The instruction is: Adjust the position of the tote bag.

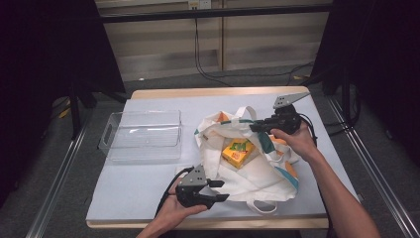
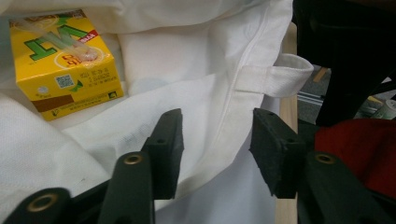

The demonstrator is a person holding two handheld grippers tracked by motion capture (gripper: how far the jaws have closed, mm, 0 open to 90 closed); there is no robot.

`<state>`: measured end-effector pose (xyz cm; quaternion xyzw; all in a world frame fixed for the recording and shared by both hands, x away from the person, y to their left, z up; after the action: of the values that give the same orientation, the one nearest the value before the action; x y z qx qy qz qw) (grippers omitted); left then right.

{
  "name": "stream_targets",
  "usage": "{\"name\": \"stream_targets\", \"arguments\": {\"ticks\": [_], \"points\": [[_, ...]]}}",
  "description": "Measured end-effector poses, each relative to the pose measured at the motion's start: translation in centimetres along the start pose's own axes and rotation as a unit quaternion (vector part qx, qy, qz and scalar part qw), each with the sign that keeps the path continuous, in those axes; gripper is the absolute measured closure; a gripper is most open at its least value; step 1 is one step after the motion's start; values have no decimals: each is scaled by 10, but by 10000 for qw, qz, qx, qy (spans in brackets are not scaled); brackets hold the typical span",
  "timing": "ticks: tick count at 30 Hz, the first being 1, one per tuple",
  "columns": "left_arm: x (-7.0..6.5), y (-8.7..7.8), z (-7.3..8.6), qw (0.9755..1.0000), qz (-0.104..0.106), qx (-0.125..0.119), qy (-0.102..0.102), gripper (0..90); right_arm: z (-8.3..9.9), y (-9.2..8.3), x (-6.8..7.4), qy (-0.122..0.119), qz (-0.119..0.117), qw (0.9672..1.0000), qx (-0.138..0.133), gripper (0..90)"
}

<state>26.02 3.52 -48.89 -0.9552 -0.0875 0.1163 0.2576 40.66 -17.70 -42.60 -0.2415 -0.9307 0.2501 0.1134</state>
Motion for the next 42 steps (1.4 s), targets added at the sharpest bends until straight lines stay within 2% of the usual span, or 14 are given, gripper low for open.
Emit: {"name": "stream_targets", "arguments": {"ticks": [5, 7, 10, 13, 17, 18, 27, 29, 33, 35, 36, 38, 41, 42], "points": [[1, 5, 2, 10000, 18, 73, 49, 493, 7, 3, -10, 32, 117, 9998, 172, 793], [3, 9, 7, 9999, -9, 137, -51, 481, 9, 5, -15, 86, 167, 9996, 225, 793], [6, 8, 9, 9997, -3, 237, 77, 457, 12, 6, -21, 145, 195, 9994, 248, 793], [8, 8, 8, 9996, -82, 263, 84, 457, 14, 7, -26, 201, 243, 9992, 255, 793], [5, 12, 8, 9996, -17, 283, 92, 444, 19, 10, -35, 321, 322, 9985, 300, 793], [3, 14, 9, 9992, -38, 367, 180, 419, 23, 13, -39, 387, 331, 9981, 353, 793], [-1, 20, 8, 9984, 126, 464, 295, 399, 34, 26, -51, 425, 471, 9966, 517, 793], [-4, 22, 10, 9971, 221, 582, 431, 399, 35, 27, -54, 455, 479, 9965, 516, 793], [-4, 27, 15, 9955, 160, 820, 444, 364, 39, 30, -56, 515, 469, 9958, 589, 793], [0, 33, 15, 9949, 81, 898, 461, 345, 40, 34, -57, 504, 479, 9957, 619, 793], [2, 34, 15, 9932, -41, 1027, 549, 348, 40, 34, -57, 493, 476, 9958, 615, 793], [4, 38, 17, 9913, -73, 1164, 603, 354, 40, 33, -57, 515, 472, 9956, 625, 792], [3, 43, 19, 9893, -179, 1216, 781, 355, 40, 34, -57, 501, 464, 9958, 617, 793], [3, 43, 19, 9890, -234, 1251, 759, 355, 41, 34, -58, 513, 454, 9958, 613, 792]]}}
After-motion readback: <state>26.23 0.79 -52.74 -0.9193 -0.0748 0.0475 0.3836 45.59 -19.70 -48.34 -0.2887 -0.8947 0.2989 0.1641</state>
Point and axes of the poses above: each handheld gripper's, and its own axes: y roughly forward along the jaws, z roughly out of its underside, x roughly to its left, the point moved 7 cm from there along y, roughly forward along the jaws, and after that the axes turned 4 degrees about -y, right-handed, at the moved point
